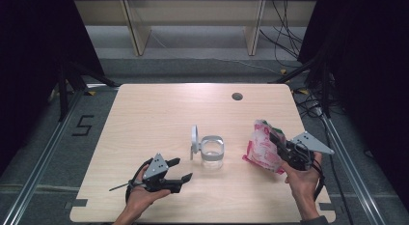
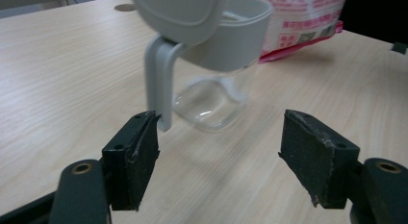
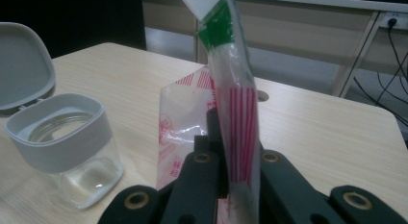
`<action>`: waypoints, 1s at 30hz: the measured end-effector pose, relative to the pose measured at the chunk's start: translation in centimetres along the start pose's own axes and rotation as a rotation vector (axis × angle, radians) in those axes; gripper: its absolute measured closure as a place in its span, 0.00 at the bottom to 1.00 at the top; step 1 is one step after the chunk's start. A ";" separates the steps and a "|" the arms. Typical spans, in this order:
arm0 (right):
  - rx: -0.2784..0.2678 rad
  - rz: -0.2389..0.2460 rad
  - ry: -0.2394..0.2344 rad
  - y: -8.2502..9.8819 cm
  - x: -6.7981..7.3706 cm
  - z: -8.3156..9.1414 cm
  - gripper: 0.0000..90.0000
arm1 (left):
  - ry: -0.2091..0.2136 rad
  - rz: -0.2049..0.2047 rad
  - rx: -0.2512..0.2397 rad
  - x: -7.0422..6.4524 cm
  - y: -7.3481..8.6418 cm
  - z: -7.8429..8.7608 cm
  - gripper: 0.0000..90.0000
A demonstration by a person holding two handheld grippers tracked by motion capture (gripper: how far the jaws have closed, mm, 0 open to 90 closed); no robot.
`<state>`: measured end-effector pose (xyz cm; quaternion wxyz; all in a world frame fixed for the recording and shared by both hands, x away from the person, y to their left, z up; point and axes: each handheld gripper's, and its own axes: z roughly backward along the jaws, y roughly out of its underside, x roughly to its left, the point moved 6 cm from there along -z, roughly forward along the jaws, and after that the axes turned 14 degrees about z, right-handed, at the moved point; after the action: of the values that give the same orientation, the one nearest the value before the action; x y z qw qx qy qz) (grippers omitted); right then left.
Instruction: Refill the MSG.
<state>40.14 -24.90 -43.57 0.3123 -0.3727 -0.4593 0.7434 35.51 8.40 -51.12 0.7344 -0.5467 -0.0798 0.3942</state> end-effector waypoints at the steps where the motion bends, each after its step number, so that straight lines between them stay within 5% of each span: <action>1: 0.009 -0.020 -0.007 -0.1 0.4 0.1 1.00 | 0.004 -0.008 -0.002 -0.3 0.0 -0.1 0.32; 11: -0.017 0.036 -0.062 -1.9 2.3 0.2 1.00 | 0.092 -0.062 0.066 -4.3 0.8 -3.6 0.33; 15: -0.034 0.034 -0.099 -2.9 3.7 0.7 1.00 | 0.059 -0.157 0.092 -5.6 1.5 -6.2 0.33; 20: -0.051 0.050 -0.117 -3.6 4.2 1.1 1.00 | 0.067 -0.164 0.100 -6.5 1.8 -7.9 0.33; 24: -0.077 0.025 -0.137 -4.2 4.9 1.7 1.00 | 0.086 -0.127 0.104 -7.3 1.8 -9.4 0.34; 30: -0.096 0.051 -0.160 -5.4 6.0 2.7 1.00 | 0.059 -0.155 0.113 -7.8 1.7 -10.8 0.34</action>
<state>35.40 -19.24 -39.45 0.2374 -0.3380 -0.5082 0.7557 35.37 -4.63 -54.36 0.7943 -0.5081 -0.0778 0.3239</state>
